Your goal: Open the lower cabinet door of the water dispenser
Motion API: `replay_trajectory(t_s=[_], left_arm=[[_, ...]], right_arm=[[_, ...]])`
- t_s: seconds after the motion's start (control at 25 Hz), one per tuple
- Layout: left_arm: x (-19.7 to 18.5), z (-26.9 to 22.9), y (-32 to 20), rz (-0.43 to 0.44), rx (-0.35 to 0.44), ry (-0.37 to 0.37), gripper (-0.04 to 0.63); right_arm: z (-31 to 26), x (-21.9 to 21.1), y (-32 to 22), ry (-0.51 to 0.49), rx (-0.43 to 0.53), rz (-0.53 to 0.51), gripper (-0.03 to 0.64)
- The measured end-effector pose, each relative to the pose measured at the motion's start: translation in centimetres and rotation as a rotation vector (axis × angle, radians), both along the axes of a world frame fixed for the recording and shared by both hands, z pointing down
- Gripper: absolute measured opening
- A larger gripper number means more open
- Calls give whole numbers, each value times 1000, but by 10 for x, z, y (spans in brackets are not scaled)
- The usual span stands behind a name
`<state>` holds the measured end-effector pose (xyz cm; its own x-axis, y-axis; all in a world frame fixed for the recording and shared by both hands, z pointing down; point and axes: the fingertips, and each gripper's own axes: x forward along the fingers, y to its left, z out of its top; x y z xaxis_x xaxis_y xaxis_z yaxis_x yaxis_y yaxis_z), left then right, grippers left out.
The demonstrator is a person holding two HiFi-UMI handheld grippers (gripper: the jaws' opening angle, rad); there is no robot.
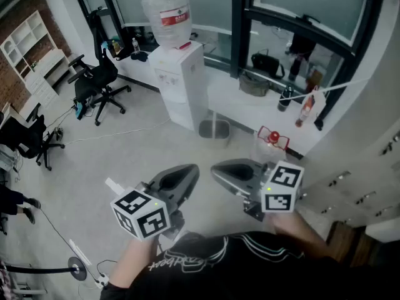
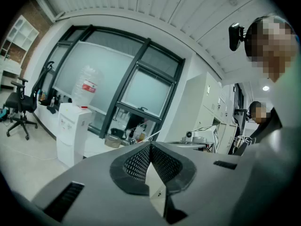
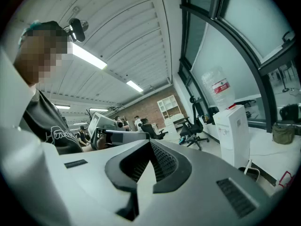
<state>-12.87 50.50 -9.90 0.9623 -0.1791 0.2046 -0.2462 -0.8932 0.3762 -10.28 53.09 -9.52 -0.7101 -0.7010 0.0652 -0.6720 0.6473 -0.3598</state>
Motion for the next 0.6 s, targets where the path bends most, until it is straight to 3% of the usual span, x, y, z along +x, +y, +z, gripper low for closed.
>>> replay_trajectory(t_s=[0.32,0.6], left_arm=[[5,16,-9,-4,-18,-9,0],[18,44,-54,-2,-71,-18,0]], right_arm=[[15,8,-12,-1,-8,13,12],[42,18,-57,7,-59,33,14]])
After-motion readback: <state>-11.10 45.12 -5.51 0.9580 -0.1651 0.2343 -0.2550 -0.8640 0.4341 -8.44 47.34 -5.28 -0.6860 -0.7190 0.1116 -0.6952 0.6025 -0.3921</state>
